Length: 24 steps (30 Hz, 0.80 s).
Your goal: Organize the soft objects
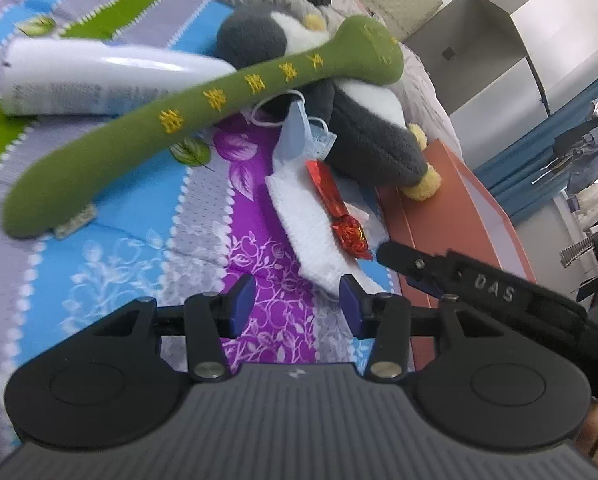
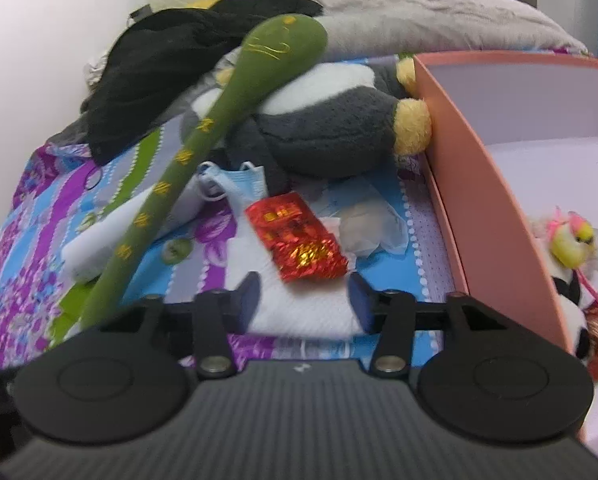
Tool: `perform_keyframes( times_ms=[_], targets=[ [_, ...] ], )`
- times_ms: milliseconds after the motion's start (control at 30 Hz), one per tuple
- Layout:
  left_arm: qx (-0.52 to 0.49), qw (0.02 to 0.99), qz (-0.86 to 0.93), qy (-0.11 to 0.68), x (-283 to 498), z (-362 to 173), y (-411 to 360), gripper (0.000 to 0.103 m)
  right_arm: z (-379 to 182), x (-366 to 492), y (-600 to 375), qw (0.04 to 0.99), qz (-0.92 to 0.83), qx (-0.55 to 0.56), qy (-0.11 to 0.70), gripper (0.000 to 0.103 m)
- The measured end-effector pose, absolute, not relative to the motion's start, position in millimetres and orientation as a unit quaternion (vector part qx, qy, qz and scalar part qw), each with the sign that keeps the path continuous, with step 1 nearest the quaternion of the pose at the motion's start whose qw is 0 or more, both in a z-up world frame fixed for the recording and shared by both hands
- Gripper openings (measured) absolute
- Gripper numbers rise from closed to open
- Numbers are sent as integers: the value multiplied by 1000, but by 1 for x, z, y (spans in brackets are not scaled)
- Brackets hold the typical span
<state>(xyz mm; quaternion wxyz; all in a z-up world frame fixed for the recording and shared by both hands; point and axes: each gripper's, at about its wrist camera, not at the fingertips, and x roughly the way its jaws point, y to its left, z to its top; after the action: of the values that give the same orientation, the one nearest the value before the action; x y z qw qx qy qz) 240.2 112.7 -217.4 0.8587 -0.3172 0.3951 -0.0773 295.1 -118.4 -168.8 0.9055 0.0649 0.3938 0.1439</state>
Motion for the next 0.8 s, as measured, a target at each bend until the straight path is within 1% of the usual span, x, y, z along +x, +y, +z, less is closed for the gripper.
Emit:
perform_keyframes(
  times_ms=[300,367,433,467,533,600,633,667,700,733,800],
  targets=[
    [-315,849,-108,411,274,-245,100,51,-191,334,-110,898,142,66,412,62],
    [-315,848,-111,412,278,-248,98,45,-197,340,-108,893,148,64,420,61],
    [-319,845,-116,414,283,-252,96,35,-202,345,-107,890,150,66,425,61],
    [-319,844,-116,416,285,-253,96,31,-204,347,-106,888,151,68,428,61],
    [-316,843,-116,420,288,-256,94,17,-206,349,-106,887,150,68,431,57],
    [-311,846,-112,419,289,-256,93,10,-207,350,-105,888,147,60,432,50],
    [-310,847,-112,418,288,-254,94,7,-206,350,-104,888,149,59,432,50],
    [-310,848,-114,415,287,-253,93,6,-206,349,-104,887,151,57,432,49],
    [-308,849,-115,413,284,-250,94,6,-204,348,-103,889,151,52,430,47],
    [-306,852,-115,410,282,-247,93,5,-203,346,-103,890,151,46,428,42],
    [-304,854,-115,406,276,-242,94,5,-199,342,-102,892,150,39,424,42]
  ],
)
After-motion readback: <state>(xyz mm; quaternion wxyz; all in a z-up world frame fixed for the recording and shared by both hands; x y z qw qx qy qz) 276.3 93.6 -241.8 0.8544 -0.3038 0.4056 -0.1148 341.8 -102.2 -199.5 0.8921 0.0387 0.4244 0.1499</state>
